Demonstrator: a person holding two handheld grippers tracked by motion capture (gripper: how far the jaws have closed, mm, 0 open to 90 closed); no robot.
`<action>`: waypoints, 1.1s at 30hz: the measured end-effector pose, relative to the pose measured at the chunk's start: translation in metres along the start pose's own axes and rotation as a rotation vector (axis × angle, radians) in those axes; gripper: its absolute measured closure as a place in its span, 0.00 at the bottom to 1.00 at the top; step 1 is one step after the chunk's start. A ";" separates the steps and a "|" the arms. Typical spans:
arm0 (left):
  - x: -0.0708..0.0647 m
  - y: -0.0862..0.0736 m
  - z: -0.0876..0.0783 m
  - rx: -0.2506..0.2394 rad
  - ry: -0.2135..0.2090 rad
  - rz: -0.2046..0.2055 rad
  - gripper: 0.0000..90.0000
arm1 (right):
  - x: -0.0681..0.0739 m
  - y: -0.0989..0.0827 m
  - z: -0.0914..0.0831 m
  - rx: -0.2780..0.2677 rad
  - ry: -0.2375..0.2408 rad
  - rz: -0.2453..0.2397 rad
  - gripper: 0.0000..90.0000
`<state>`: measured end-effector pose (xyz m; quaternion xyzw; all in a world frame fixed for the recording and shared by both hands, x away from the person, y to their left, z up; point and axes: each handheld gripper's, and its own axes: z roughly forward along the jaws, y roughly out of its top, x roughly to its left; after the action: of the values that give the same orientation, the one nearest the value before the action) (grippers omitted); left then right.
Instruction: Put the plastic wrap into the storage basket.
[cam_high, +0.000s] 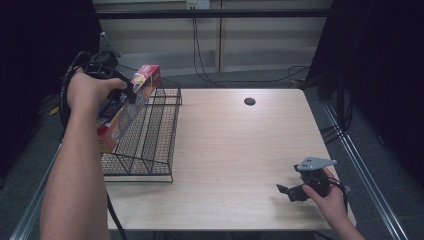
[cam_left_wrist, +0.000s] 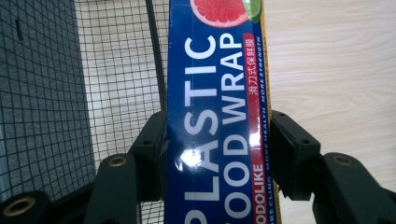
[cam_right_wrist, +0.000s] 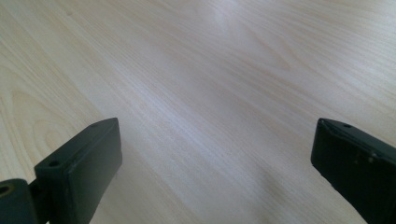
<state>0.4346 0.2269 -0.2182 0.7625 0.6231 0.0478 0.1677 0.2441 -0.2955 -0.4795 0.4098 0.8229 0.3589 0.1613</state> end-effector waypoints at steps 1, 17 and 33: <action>0.001 0.000 -0.001 -0.002 0.001 -0.001 0.51 | 0.000 0.000 0.001 -0.003 -0.002 -0.008 0.02; 0.024 -0.007 -0.003 -0.028 0.037 -0.067 0.51 | 0.000 0.002 0.000 -0.008 0.003 -0.005 0.02; 0.038 -0.013 0.004 -0.037 0.082 -0.135 0.50 | -0.002 0.001 -0.001 -0.013 -0.002 -0.006 0.02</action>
<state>0.4316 0.2652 -0.2313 0.7128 0.6786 0.0790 0.1589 0.2450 -0.2969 -0.4776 0.4066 0.8216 0.3636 0.1658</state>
